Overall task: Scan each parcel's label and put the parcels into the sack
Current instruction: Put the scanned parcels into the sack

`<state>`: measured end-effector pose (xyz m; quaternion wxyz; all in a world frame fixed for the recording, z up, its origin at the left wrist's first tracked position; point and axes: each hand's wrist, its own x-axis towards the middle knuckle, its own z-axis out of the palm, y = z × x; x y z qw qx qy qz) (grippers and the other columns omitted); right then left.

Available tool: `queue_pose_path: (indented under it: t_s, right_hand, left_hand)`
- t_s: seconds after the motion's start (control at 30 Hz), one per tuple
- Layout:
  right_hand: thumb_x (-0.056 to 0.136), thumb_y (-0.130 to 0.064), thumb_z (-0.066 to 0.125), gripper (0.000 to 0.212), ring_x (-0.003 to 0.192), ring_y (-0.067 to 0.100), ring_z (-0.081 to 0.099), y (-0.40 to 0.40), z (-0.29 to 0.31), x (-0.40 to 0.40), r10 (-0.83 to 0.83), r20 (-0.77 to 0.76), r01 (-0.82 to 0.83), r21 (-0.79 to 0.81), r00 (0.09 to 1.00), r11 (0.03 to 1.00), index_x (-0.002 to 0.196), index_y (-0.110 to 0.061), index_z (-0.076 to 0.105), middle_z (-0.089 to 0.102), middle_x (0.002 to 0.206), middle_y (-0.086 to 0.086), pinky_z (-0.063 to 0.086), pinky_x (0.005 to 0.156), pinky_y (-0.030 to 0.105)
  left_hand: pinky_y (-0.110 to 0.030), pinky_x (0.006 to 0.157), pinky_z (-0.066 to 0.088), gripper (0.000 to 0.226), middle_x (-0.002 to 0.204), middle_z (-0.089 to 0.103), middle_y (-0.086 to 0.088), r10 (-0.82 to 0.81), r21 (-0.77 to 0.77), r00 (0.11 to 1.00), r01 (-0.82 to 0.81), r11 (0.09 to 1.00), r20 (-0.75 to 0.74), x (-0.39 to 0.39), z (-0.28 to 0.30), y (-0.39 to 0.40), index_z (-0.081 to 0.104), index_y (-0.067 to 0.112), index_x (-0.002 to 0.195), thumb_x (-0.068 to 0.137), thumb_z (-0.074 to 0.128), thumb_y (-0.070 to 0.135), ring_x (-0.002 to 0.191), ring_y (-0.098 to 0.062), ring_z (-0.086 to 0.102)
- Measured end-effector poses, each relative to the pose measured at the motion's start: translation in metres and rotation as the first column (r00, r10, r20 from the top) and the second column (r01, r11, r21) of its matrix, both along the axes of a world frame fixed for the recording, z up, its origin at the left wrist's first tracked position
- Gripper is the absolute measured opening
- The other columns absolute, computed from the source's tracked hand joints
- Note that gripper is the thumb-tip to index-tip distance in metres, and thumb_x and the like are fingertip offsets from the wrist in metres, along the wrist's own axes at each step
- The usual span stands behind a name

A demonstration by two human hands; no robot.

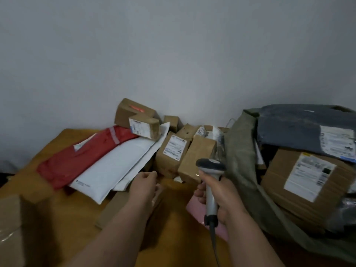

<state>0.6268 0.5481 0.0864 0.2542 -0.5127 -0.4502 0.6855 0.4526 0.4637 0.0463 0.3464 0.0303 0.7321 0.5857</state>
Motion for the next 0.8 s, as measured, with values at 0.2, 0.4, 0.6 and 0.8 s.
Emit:
queue_pose_path:
  t_s: [0.2, 0.4, 0.6, 0.8]
  right_hand:
    - [0.085, -0.031, 0.080, 0.027, 0.064, 0.021, 0.073, -0.027, -0.020, -0.061, 0.122, 0.023, -0.122, -0.027, 0.992, 0.992, 0.100, -0.010, 0.071, 0.073, 0.081, 0.012, 0.055, 0.055, 0.030]
    - [0.085, -0.031, 0.080, 0.026, 0.068, 0.022, 0.073, -0.023, -0.027, -0.116, 0.188, 0.012, -0.188, -0.022, 0.982, 0.982, 0.096, -0.010, 0.071, 0.071, 0.065, 0.004, 0.055, 0.059, 0.031]
    - [0.086, -0.028, 0.079, 0.024, 0.065, 0.018, 0.073, -0.028, -0.036, -0.162, 0.231, -0.007, -0.231, -0.059, 0.973, 0.971, 0.096, -0.008, 0.071, 0.072, 0.063, 0.001, 0.054, 0.054, 0.024]
    - [0.087, -0.027, 0.078, 0.019, 0.066, 0.016, 0.075, -0.010, -0.030, -0.210, 0.079, -0.008, -0.079, -0.006, 0.997, 0.997, 0.095, -0.010, 0.071, 0.074, 0.069, 0.002, 0.055, 0.053, 0.025]
  left_hand:
    - [-0.032, 0.074, 0.044, 0.029, 0.103, 0.056, 0.003, 0.016, -0.167, 0.947, -0.073, 0.983, -0.321, -0.056, -0.020, -0.051, 0.057, 0.017, 0.126, 0.099, 0.057, 0.026, 0.081, -0.008, 0.051]
    - [-0.030, 0.071, 0.047, 0.035, 0.112, 0.060, 0.003, 0.050, -0.204, 0.923, -0.137, 0.969, -0.381, -0.089, -0.027, -0.058, 0.059, 0.015, 0.130, 0.096, 0.058, 0.024, 0.082, -0.005, 0.053]
    - [-0.032, 0.082, 0.049, 0.036, 0.126, 0.061, -0.002, 0.077, -0.247, 0.913, -0.189, 0.950, -0.402, -0.135, -0.033, -0.062, 0.059, 0.016, 0.131, 0.097, 0.059, 0.025, 0.094, -0.015, 0.056]
    - [-0.033, 0.086, 0.046, 0.039, 0.127, 0.060, 0.002, -0.003, -0.200, 0.927, -0.078, 0.977, -0.376, -0.181, -0.036, -0.031, 0.058, 0.021, 0.134, 0.096, 0.060, 0.028, 0.101, -0.013, 0.053]
